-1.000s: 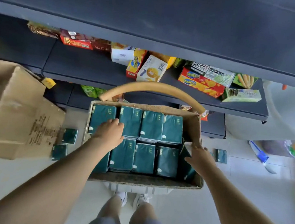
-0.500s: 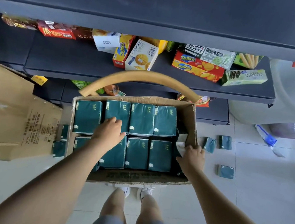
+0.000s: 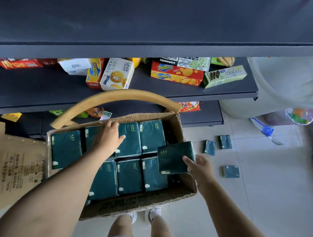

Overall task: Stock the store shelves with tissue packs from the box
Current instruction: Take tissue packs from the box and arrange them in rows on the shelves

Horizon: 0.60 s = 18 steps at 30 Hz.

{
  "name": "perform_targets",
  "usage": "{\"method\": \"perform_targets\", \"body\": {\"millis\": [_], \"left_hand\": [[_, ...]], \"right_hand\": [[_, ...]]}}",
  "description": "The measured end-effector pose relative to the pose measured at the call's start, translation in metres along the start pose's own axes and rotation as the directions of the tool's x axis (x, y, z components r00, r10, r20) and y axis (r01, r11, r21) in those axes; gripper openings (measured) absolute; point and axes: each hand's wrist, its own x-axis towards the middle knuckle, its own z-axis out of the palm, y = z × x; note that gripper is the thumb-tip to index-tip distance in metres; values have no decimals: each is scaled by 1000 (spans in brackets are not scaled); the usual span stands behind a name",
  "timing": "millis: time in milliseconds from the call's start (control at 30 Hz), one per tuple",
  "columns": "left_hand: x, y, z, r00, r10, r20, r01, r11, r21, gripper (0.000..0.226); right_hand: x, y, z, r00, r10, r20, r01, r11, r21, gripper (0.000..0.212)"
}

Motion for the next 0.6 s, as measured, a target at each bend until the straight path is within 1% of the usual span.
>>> {"method": "perform_targets", "body": {"millis": [100,167,267,333,367,433,533,600], "left_hand": [[11,4,2,1000,1,-9,-2,1000,-14,53],[15,6,6,1000,25,4,-25,1000,-4,58],[18,3,8,997,48,63,-54,993,108,65],[19,-1,9,993,66,97,-85,975,205,66],[21,-2,10,992,70,107,-92,970,223,66],[23,-4,10,991,60,122,-85,974,210,66],[25,-3,10,985,51,166,-81,980,181,61],[23,-5,9,983,67,172,-91,986,140,56]], "right_hand": [[-1,9,10,1000,-2,-26,4,995,99,17],[-3,14,15,998,-6,-65,16,986,163,12],[-3,23,21,996,47,-76,-31,979,200,15],[-2,25,25,996,60,-60,-48,981,190,19],[-2,25,27,997,56,-57,-45,984,174,22],[-1,22,30,996,28,-83,-16,989,149,24],[1,18,33,990,-6,-143,27,989,147,18],[-1,13,34,990,-12,-142,35,986,166,16]]}}
